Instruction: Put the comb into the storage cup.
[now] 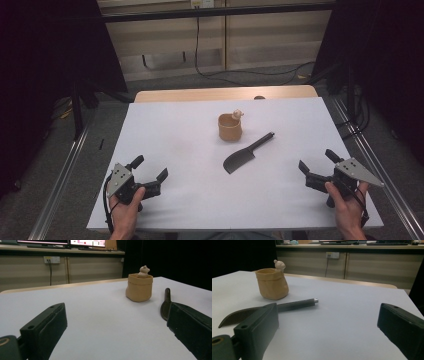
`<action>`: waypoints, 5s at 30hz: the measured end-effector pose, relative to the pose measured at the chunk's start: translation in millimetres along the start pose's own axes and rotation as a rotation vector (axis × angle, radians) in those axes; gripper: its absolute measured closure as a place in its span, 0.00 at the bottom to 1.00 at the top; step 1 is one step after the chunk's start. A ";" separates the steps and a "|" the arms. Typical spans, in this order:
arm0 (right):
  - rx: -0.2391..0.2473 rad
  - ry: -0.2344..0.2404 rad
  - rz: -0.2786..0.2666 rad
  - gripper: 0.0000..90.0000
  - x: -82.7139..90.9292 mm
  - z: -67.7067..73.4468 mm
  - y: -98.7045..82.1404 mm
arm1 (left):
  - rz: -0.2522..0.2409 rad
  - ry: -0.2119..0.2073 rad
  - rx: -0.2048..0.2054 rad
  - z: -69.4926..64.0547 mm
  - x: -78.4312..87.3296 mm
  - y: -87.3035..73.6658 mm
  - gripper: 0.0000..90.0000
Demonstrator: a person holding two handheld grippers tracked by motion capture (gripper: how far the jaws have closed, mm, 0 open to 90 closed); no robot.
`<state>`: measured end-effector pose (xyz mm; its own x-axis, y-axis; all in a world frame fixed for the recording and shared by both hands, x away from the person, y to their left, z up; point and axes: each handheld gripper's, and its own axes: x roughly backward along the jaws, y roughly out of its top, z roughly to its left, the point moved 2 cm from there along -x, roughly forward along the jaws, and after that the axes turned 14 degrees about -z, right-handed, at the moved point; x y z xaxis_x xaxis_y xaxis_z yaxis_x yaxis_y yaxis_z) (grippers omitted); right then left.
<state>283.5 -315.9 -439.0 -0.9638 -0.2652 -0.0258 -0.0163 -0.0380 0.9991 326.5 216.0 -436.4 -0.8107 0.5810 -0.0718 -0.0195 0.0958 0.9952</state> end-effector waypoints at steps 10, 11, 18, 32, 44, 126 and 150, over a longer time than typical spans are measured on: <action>0.006 0.032 0.022 0.02 -0.4 -0.2 -0.1 | 0.010 -0.002 -0.002 -1.1 -0.6 -0.2 0.03; 0.002 0.042 0.023 0.02 -0.5 0.0 0.0 | 0.011 -0.002 0.000 -1.1 -0.7 -0.3 0.03; -0.023 0.079 0.041 0.02 -3.4 1.1 0.5 | 0.010 0.008 0.011 -0.2 1.1 0.6 0.03; -0.060 0.159 0.091 0.00 -10.1 12.3 -1.1 | 0.010 -0.007 0.025 -3.2 0.9 -0.4 0.03; -0.060 0.187 0.049 0.01 -33.1 18.9 0.7 | 0.019 -0.002 0.014 -4.8 1.1 -0.6 0.03; -0.032 0.203 0.079 0.67 -181.0 13.7 24.0 | 0.001 0.002 0.035 -5.4 2.2 1.5 0.03; -0.007 0.312 0.369 1.00 -200.1 15.2 19.2 | -0.003 0.002 0.034 -4.7 2.8 2.3 0.04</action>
<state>472.0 -248.9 -414.2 -0.7789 -0.5389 0.3207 0.3145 0.1067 0.9432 321.4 214.0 -434.1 -0.8121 0.5787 -0.0747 -0.0023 0.1248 0.9922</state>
